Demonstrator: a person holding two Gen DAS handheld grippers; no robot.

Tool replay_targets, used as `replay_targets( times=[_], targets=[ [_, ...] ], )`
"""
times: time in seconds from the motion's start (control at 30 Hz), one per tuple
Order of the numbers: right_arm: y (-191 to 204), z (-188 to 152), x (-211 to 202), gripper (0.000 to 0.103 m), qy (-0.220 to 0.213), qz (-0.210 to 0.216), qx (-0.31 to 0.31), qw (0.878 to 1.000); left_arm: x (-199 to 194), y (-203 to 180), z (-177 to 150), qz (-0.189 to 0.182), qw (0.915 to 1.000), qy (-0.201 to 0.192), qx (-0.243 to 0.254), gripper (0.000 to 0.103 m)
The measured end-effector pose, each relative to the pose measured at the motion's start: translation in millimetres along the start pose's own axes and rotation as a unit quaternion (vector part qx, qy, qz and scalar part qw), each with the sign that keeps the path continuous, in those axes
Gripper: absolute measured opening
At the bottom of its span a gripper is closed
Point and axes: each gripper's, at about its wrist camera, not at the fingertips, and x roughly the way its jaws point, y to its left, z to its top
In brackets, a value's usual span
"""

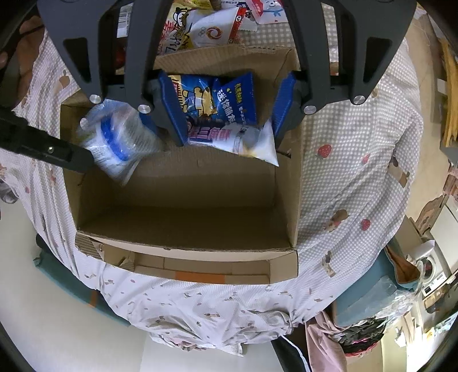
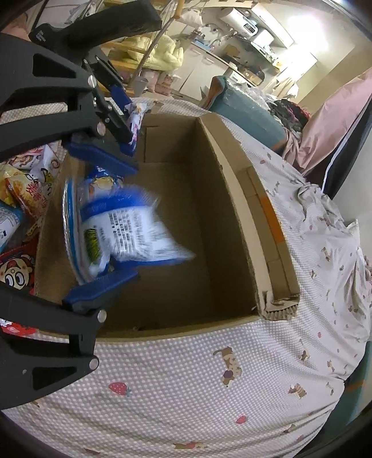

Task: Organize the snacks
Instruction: 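Open the left gripper inside the box while the right gripper releases the chip bag, then grasp the pink stick pack from the pile with the left gripper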

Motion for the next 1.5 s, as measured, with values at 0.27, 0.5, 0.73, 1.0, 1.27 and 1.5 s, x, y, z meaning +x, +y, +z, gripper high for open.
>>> replay_targets(
  times=[0.27,0.5,0.73,1.0,1.27,1.5],
  targets=[
    [2.8,0.9,-8.1,0.091,-0.015,0.014,0.0,1.0,-3.4,3.3,0.3,-0.002,0.9999,-0.004,-0.014,0.08],
    [2.6,2.4,-11.7,0.091,-0.017,0.009,-0.001,1.0,-5.7,8.7,0.9,-0.001,0.9996,-0.002,-0.029,0.08],
    [4.8,0.3,-22.9,0.091,-0.023,0.009,-0.001,1.0,-21.9,13.8,-3.5,0.003,0.9994,-0.012,-0.034,0.08],
    [11.2,-11.7,-44.3,0.09,-0.03,0.001,-0.005,1.0,-49.9,13.7,-22.1,0.015,0.9994,-0.026,-0.019,0.08],
    [11.5,-32.8,-63.0,0.09,-0.027,-0.008,-0.012,1.0,-69.4,25.3,-46.4,0.016,0.9988,-0.021,-0.041,0.08],
    [3.1,-54.1,-73.6,0.09,-0.012,-0.018,0.002,1.0,-75.1,47.4,-67.4,0.024,0.9963,0.006,-0.083,0.08]
  ],
)
